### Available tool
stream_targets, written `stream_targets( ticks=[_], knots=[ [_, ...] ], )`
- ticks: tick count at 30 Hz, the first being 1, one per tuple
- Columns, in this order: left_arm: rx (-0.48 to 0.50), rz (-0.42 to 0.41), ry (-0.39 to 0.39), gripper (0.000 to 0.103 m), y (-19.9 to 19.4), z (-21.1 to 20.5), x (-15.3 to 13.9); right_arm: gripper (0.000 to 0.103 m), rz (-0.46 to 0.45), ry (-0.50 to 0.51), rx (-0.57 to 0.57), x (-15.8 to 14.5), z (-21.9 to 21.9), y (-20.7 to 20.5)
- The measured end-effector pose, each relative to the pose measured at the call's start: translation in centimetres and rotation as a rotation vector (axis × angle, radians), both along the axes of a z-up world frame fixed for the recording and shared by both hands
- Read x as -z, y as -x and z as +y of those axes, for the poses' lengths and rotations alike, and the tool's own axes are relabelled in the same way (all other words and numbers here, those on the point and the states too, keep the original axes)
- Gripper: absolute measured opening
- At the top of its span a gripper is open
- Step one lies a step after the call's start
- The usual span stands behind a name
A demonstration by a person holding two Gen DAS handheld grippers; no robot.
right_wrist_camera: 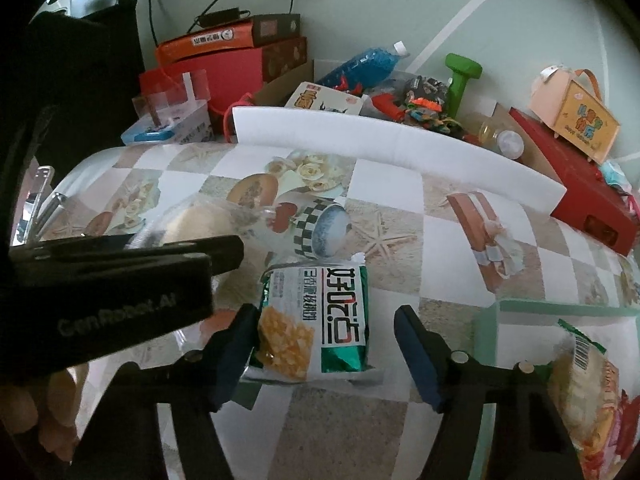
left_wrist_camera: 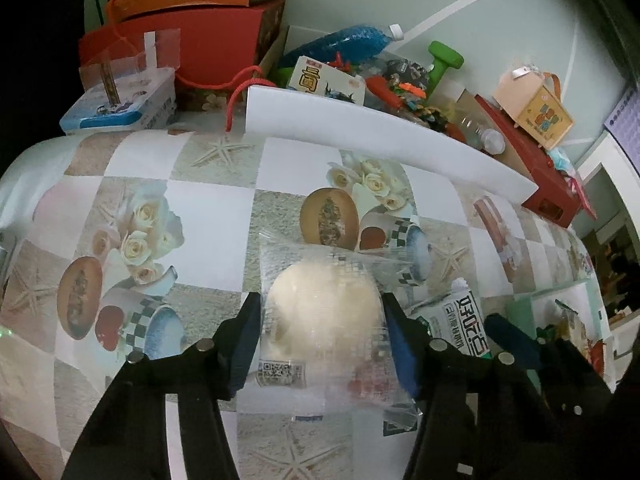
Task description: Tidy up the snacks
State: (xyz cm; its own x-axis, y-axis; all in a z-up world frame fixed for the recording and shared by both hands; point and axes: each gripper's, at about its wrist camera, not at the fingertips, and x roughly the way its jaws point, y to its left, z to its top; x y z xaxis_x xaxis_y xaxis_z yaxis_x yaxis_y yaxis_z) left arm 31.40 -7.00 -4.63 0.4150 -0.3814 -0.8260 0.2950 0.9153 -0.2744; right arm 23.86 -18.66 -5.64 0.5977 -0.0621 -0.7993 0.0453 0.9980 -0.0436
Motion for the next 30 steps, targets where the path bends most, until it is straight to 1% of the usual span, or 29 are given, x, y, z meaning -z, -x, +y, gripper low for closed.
stream_targets(
  ticks=[1, 3, 5, 9, 14, 20, 21, 26, 30],
  knots=[
    [-0.002, 0.000, 0.003, 0.058, 0.0, 0.1, 0.0, 0.072, 0.003, -0.006, 0.001, 0.1, 0.0, -0.1],
    [-0.009, -0.001, 0.006, 0.057, 0.2, 0.4, -0.1, 0.061, 0.005, -0.011, 0.002, 0.3, 0.0, -0.2],
    [-0.022, -0.002, 0.009, 0.057, 0.5, 0.7, -0.1, 0.059, 0.005, -0.012, 0.004, 0.4, 0.1, -0.1],
    [-0.052, -0.005, 0.032, 0.056, 1.3, 1.7, -0.4, 0.052, -0.001, -0.029, 0.002, 0.3, 0.1, 0.2],
    [-0.088, -0.044, 0.059, 0.056, 3.2, 2.8, -2.3, 0.052, -0.021, -0.071, 0.005, -0.6, -0.1, 1.6],
    [-0.100, -0.094, 0.118, 0.056, 6.7, 3.1, -5.5, 0.052, -0.066, -0.103, 0.045, -3.3, -1.1, 5.4],
    [-0.099, -0.103, 0.131, 0.056, 7.5, 3.1, -6.1, 0.052, -0.079, -0.102, 0.056, -4.1, -1.4, 6.3],
    [-0.087, -0.132, 0.154, 0.056, 10.2, 2.3, -7.9, 0.052, -0.138, -0.103, 0.112, -7.2, -3.0, 10.2],
    [-0.034, -0.134, 0.181, 0.056, 13.1, 0.4, -8.9, 0.052, -0.176, -0.088, 0.188, -9.2, -5.3, 13.3]
  ],
)
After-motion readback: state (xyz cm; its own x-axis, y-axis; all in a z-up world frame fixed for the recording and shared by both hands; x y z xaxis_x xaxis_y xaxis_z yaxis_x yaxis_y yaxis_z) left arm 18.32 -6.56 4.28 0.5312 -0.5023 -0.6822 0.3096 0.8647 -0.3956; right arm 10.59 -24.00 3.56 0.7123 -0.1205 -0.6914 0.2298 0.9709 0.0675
